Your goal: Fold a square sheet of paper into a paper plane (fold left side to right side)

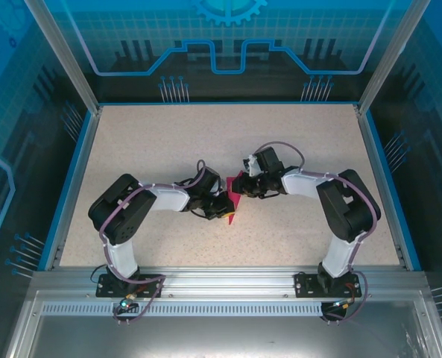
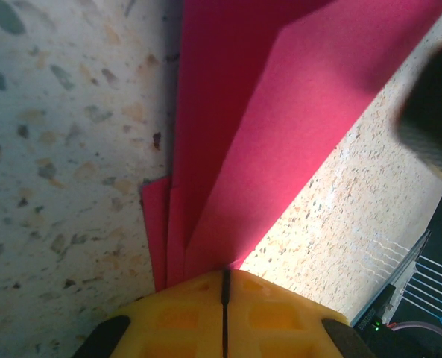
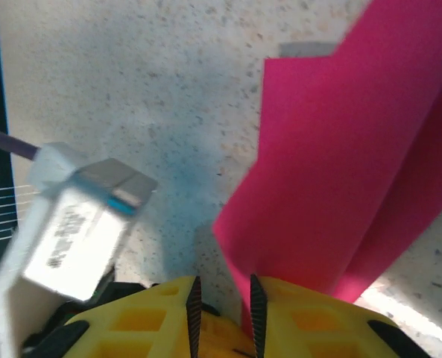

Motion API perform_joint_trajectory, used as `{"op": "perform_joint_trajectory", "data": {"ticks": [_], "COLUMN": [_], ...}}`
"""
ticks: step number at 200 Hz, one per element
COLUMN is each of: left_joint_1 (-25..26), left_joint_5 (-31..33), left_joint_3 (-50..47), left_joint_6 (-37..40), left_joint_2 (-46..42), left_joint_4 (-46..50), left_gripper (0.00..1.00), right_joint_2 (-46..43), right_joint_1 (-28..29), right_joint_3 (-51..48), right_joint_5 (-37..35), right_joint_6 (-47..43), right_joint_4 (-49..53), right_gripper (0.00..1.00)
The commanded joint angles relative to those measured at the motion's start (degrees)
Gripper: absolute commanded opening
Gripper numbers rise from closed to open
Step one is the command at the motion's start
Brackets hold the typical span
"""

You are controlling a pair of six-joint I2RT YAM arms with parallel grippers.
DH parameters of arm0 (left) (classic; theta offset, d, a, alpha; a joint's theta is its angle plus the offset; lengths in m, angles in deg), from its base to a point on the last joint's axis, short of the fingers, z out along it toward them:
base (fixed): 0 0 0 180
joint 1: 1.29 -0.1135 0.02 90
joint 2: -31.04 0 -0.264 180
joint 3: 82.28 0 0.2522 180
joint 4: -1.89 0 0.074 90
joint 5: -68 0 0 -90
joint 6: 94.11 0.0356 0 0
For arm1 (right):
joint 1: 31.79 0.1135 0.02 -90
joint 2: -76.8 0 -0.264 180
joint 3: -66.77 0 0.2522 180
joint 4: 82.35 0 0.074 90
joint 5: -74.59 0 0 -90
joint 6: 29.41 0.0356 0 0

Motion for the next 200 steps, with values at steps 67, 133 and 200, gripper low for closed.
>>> {"op": "perform_joint_trajectory", "data": {"ticks": [67,133,200], "left_joint_1": [1.22,1.25,1.26], "left_joint_5": [2.28,2.10,2.10], "left_joint_3": [-1.18,-1.03,-1.15], "left_joint_6": [1.37,1.54,1.76], "left_joint_2": [3.32,3.72,3.72], "left_joint_4": [10.13,10.31,10.59], "left_gripper": [0.07,0.06,0.06], "right_joint_2": [5.95,8.31,10.51], "right_joint_1": [0.20,-1.73,-4.77], "right_joint_3": [5.03,7.56,11.68], "right_joint_5": [-3.59,-6.45,-8.15], "right_joint_6": [-4.51,-7.49,-10.37], "right_joint_4": [5.29,9.49,12.68], "right_gripper": [0.24,0.23,0.23]}}
